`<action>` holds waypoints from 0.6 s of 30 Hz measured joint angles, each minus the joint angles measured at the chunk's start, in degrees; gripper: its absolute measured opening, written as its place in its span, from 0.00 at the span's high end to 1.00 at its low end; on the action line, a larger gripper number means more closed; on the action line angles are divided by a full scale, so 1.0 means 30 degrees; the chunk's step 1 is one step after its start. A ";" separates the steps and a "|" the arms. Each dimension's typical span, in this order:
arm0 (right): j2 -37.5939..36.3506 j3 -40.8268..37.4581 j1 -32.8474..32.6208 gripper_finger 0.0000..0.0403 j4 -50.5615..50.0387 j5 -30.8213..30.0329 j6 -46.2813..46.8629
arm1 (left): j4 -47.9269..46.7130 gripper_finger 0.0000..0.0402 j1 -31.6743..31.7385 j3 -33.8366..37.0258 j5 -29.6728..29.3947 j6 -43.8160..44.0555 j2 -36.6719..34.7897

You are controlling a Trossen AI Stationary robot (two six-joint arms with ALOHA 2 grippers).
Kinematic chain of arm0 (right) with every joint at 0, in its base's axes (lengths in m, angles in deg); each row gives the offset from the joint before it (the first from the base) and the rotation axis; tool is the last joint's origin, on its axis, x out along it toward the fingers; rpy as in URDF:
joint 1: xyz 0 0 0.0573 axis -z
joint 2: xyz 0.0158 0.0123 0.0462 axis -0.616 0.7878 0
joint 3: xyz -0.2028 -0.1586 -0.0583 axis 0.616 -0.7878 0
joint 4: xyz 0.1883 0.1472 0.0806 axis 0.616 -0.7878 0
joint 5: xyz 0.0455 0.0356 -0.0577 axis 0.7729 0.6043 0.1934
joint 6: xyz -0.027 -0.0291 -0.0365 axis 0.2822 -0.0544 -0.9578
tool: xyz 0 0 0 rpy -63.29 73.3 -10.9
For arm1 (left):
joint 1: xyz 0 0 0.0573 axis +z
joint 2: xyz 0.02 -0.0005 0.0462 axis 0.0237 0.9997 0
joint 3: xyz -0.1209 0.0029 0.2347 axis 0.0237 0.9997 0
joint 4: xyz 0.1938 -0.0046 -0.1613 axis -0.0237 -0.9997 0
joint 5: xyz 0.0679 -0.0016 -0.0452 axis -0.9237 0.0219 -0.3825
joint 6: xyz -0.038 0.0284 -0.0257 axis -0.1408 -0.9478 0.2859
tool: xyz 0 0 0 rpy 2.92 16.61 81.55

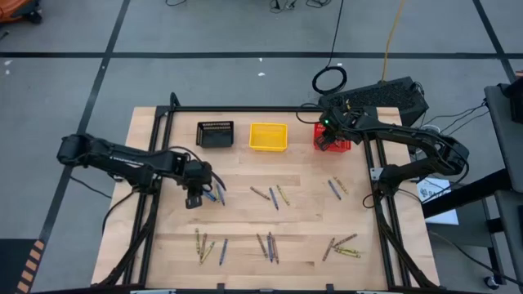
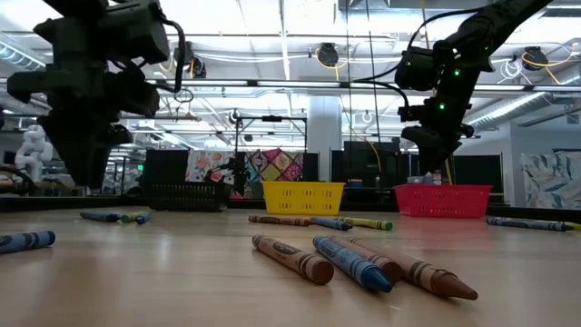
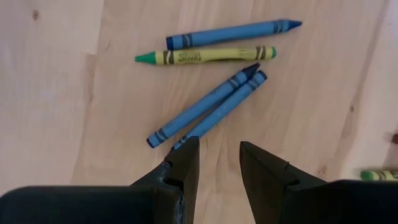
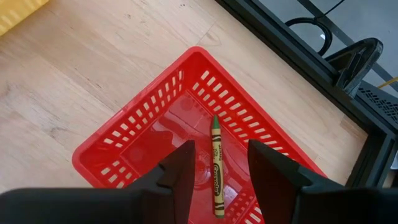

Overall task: Sort crayons
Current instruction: Put the blue crayon into the black bin

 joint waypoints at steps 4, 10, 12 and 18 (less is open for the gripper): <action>0.0000 0.0000 0.0000 0.67 -0.0007 0.0000 0.0000 | 0.0301 0.71 0.0000 0.0004 -0.0017 0.0028 0.0775; 0.0000 0.0000 0.0000 0.67 -0.0027 0.0000 0.0000 | 0.0934 0.71 0.0000 0.0007 -0.0109 -0.0068 0.2083; 0.0000 0.0000 0.0000 0.67 -0.0036 0.0007 0.0000 | 0.1070 0.71 0.0000 0.0007 -0.0116 -0.0075 0.2514; 0.0007 0.0000 0.0000 0.67 -0.0044 0.0007 -0.0007 | 0.1168 0.71 0.0000 0.0015 -0.0140 -0.0082 0.3374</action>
